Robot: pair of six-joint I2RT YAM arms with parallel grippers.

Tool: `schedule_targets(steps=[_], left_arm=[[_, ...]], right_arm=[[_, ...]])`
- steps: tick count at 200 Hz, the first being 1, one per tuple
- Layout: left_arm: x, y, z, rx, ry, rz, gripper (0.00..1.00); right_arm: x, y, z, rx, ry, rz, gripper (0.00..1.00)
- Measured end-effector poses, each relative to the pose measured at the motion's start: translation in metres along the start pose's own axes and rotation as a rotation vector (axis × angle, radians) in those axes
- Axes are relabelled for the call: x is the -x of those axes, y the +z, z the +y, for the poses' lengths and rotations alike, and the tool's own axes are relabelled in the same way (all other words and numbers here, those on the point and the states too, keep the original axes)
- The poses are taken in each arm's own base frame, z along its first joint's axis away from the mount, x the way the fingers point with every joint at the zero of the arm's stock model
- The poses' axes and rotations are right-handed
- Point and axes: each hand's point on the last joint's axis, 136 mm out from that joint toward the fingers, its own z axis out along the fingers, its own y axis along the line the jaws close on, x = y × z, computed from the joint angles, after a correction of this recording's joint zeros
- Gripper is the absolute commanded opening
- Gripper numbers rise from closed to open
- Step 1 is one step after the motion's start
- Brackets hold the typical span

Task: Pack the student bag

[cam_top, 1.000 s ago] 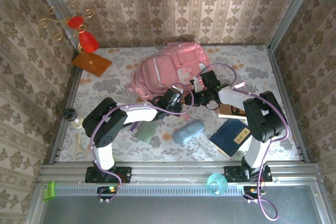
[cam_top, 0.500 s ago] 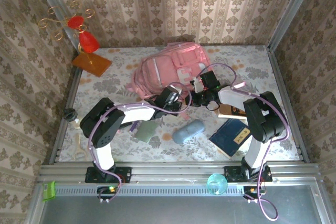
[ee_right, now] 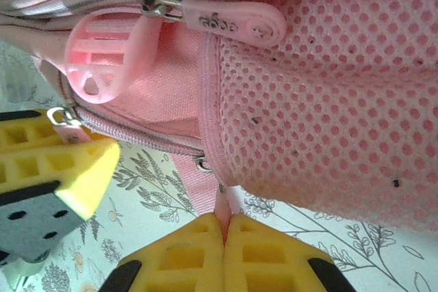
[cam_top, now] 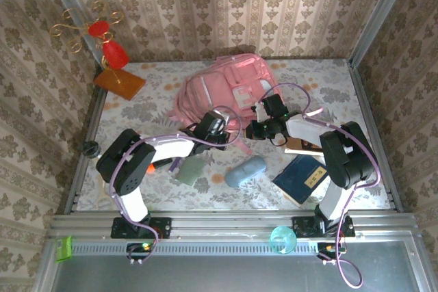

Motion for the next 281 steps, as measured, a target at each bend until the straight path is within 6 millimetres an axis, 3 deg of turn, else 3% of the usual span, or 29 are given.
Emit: schedule_targets(steps=[51,112,133,179,225,240,248,260,281], left_arm=[[-0.003,-0.015,0.026,0.014,-0.028,0.013,0.00],[-0.009,-0.036,0.054,0.038,-0.056,0.017,0.00],[-0.009,-0.039,0.052,0.021,-0.046,0.022,0.00],[-0.012,-0.044,0.027,-0.073,-0.035,0.040,0.00],[-0.016,-0.045,0.008,-0.117,-0.016,0.056,0.00],[-0.015,-0.046,0.004,-0.123,-0.011,0.056,0.00],[-0.013,-0.047,0.002,-0.129,-0.009,0.054,0.00],[-0.012,-0.049,-0.001,-0.137,-0.006,0.052,0.00],[-0.009,-0.051,-0.006,-0.154,-0.001,0.050,0.00]], right_arm=[[-0.001,-0.004,-0.012,-0.054,0.010,-0.009,0.00],[0.001,-0.021,-0.052,-0.152,0.070,-0.033,0.00],[0.002,-0.025,-0.062,-0.182,0.077,-0.036,0.00],[0.006,-0.034,-0.062,-0.201,0.071,-0.062,0.38],[0.013,-0.071,-0.017,-0.084,0.110,-0.207,0.66],[0.008,-0.067,-0.003,-0.030,0.154,-0.227,0.74],[0.003,-0.062,0.001,-0.006,0.205,-0.231,0.87],[-0.007,-0.053,0.005,0.024,0.285,-0.228,0.94],[-0.017,-0.040,0.005,0.056,0.431,-0.222,0.95]])
